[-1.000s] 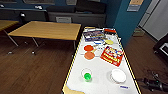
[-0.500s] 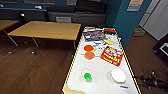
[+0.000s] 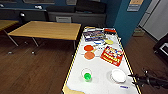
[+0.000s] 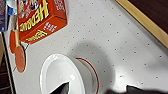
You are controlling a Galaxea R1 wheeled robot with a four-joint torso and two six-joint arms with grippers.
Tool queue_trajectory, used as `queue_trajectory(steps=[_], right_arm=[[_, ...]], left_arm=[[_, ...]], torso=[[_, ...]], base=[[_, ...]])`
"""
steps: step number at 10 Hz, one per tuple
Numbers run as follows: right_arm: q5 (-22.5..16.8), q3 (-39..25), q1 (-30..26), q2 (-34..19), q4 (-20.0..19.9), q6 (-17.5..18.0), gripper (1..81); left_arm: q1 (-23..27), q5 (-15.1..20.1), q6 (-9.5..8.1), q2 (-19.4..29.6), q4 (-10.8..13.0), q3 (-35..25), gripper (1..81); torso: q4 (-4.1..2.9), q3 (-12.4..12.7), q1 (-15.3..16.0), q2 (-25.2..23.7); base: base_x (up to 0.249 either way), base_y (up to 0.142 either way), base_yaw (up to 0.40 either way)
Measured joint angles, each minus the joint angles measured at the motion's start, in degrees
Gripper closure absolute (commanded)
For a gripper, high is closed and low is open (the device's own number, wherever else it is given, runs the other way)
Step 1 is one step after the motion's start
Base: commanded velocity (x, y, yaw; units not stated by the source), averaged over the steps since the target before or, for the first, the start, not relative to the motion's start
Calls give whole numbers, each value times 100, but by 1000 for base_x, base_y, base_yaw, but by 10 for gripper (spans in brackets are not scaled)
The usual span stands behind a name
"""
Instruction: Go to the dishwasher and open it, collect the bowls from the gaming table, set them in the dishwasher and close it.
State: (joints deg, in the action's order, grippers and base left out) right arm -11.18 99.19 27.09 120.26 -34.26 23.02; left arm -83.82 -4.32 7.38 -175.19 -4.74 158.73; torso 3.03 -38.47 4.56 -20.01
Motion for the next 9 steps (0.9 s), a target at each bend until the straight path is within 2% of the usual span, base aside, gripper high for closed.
queue_trajectory(steps=[3, 9], right_arm=[[-11, 210, -101, 394, 5, 24, 10], [-9, 959, 91, 1329, 11, 24, 10]], left_arm=[[0, 0, 0, 0, -77, 0, 10], [0, 7, -2, 30, -134, 0, 10]], torso=[[0, 0, 0, 2], [0, -2, 0, 2]], base=[[0, 0, 0], [0, 0, 0]])
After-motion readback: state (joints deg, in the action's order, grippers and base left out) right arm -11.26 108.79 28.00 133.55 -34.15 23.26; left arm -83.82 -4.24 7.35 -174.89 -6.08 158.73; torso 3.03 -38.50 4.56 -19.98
